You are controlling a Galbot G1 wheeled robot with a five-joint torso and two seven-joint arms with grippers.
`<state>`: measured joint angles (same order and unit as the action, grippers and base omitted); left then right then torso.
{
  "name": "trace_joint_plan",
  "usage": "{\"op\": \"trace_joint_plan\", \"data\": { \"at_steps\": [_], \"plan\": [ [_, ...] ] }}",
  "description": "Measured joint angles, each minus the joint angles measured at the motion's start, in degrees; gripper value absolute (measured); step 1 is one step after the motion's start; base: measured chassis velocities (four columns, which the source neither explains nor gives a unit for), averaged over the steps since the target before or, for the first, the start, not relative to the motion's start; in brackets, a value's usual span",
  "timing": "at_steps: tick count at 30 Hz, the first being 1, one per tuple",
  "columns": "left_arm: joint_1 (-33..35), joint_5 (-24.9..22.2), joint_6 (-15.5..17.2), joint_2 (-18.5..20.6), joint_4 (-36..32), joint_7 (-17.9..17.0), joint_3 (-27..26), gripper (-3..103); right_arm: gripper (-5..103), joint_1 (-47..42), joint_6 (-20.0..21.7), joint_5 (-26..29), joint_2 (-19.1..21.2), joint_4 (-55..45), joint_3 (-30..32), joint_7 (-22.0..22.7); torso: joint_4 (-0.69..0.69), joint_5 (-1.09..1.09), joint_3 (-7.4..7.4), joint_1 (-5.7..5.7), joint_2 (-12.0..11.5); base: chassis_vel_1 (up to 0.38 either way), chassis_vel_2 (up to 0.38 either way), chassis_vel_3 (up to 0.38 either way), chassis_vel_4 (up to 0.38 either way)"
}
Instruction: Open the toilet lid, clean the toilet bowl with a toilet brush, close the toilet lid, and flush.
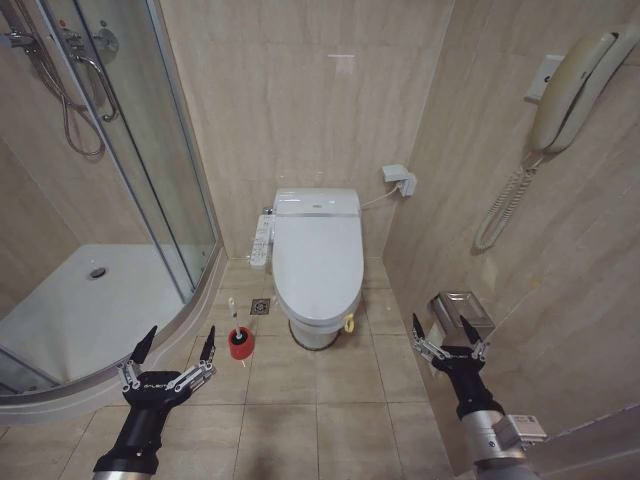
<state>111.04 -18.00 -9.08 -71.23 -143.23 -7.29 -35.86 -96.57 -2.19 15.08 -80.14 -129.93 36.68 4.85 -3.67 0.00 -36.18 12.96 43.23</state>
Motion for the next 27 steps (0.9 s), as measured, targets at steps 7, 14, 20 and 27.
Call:
{"op": "trace_joint_plan", "data": {
  "at_steps": [7, 14, 20, 27],
  "plan": [
    [0.0, 0.0, 0.0, 0.0, 0.0, 0.0, 0.0, 100, 100, 0.6, 0.8, 0.2, 0.1, 0.0, -0.4, -0.5, 0.00, 0.00, 0.00, 0.00, 0.0, 0.000, 0.000, 0.000, 0.000],
    [0.0, 0.0, 0.0, 0.0, 0.0, 0.0, 0.0, 100, 100, 1.0, 0.2, 0.3, 0.2, 0.4, -0.7, -0.7, 0.00, 0.00, 0.00, 0.00, 0.0, 0.000, 0.000, 0.000, 0.000],
    [0.0, 0.0, 0.0, 0.0, 0.0, 0.0, 0.0, 100, 100, 1.1, 0.0, 0.5, 0.2, 0.4, -1.1, -0.7, 0.00, -0.01, 0.01, -0.02, 0.0, -0.047, 0.044, 0.041, -0.049],
    [0.0, 0.0, 0.0, 0.0, 0.0, 0.0, 0.0, 100, 100, 1.0, -0.1, 0.6, 0.1, 0.4, -1.2, -0.7, 0.00, -0.01, -0.01, 0.02, 0.0, -0.154, 0.144, 0.169, -0.167]
  ]
}}
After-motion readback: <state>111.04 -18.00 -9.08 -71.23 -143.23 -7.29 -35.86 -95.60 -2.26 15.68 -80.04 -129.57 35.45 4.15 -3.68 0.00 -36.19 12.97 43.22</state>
